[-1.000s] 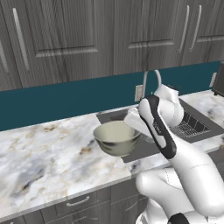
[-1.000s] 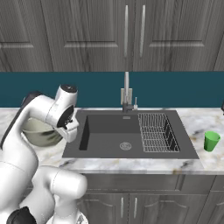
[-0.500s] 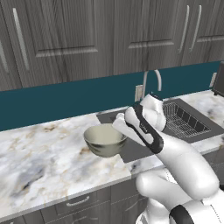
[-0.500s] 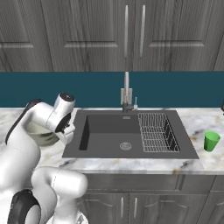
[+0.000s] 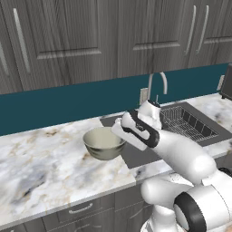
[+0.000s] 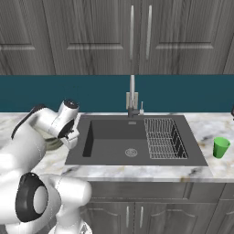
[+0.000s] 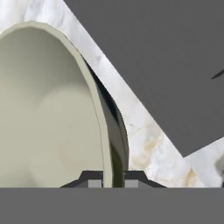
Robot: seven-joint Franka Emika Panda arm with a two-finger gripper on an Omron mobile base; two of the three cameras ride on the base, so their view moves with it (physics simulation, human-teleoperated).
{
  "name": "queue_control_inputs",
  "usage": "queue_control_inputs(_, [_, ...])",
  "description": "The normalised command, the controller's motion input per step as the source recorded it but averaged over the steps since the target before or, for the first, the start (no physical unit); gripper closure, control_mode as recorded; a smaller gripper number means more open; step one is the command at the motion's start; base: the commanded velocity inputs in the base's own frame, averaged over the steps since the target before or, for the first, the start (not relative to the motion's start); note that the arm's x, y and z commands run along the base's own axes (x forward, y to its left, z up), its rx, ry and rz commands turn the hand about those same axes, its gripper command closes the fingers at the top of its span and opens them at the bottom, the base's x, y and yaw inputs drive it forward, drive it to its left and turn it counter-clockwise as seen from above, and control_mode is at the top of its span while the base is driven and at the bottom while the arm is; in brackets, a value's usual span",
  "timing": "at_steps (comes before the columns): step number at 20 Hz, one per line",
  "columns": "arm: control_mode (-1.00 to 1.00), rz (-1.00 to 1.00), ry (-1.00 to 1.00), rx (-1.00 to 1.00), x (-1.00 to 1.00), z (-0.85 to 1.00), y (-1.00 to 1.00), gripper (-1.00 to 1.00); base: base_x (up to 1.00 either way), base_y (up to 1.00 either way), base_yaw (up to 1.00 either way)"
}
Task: Pick the cup and bowl from the counter and place them on the counter next to the sink.
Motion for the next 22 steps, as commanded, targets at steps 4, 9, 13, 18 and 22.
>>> queue_control_inputs(4, [-1.0,0.0,0.0,0.0,0.29,-0.22,0.0,1.0,0.0,0.0,0.0])
queue_control_inputs(9, [-1.0,0.0,0.0,0.0,0.08,-0.22,0.0,1.0,0.0,0.0,0.0])
queue_control_inputs(13, [-1.0,0.0,0.0,0.0,0.0,-0.19,0.0,1.0,0.0,0.0,0.0])
queue_control_inputs(18, [-1.0,0.0,0.0,0.0,0.0,-0.27,0.0,1.0,0.0,0.0,0.0])
queue_control_inputs(22, [-1.0,0.0,0.0,0.0,0.0,-0.23,0.0,1.0,0.0,0.0,0.0])
